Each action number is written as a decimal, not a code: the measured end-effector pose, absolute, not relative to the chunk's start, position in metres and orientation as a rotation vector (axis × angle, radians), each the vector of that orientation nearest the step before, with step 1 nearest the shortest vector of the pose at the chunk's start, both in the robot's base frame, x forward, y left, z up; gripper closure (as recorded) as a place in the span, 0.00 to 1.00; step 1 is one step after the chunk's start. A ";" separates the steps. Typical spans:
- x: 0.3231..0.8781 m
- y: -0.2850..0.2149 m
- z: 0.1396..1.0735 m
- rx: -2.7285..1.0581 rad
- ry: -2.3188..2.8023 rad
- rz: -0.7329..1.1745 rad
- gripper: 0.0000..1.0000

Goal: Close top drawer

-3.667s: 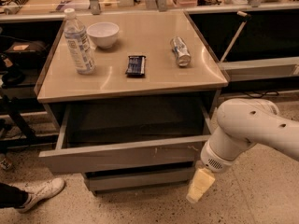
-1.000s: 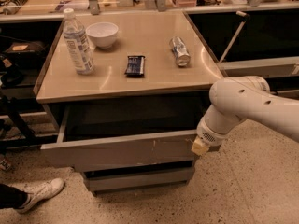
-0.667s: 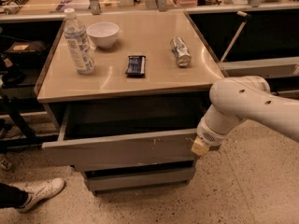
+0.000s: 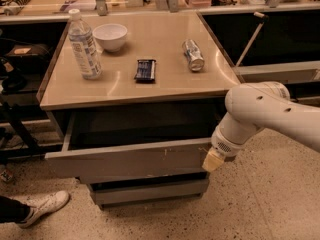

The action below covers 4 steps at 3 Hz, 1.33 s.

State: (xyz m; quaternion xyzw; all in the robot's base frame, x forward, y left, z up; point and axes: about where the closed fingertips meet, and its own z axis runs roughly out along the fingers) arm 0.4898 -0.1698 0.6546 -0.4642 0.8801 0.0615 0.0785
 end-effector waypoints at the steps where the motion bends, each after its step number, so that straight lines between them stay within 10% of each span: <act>1: 0.490 -0.170 0.655 -1.390 2.635 0.184 0.00; 2: 0.490 -0.170 0.655 -1.390 2.635 0.184 0.00; 4: 0.490 -0.170 0.655 -1.390 2.635 0.184 0.42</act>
Offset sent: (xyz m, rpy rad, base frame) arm 0.0000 0.0000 0.0000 0.0000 0.0000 0.0000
